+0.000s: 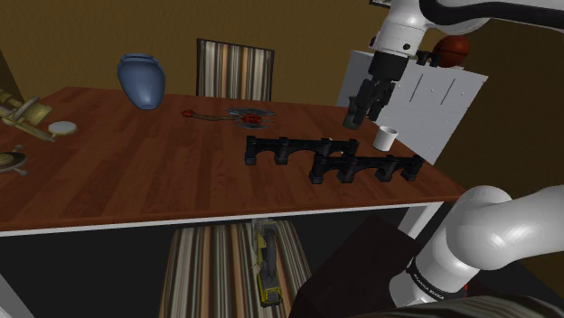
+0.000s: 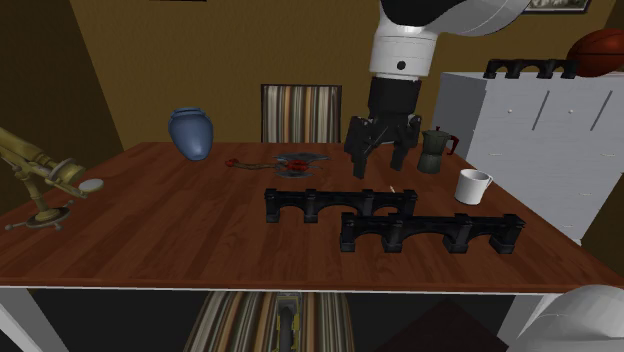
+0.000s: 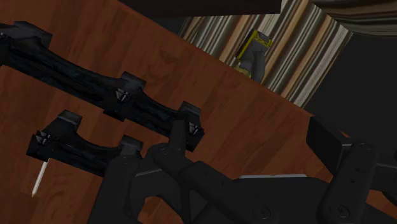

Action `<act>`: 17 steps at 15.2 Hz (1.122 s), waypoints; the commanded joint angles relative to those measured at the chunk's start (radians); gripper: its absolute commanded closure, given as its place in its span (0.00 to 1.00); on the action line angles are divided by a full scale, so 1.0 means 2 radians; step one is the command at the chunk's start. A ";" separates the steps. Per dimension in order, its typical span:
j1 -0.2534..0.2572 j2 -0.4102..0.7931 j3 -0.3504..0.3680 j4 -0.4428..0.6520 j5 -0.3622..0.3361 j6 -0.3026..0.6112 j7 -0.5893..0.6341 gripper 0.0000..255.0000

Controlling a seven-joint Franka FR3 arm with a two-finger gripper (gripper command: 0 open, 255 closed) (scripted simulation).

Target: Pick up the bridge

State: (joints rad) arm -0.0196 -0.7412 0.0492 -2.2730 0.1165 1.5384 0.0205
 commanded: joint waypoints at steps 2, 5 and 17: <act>0.003 0.007 -0.009 -0.007 -0.008 0.013 -0.026 0.00; 0.013 0.032 -0.036 -0.021 -0.031 0.053 -0.103 0.00; 0.052 0.206 -0.126 0.006 -0.075 0.214 -0.395 0.00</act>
State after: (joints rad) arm 0.0760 -0.3641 -0.1925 -2.2757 -0.0319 1.9416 -0.7192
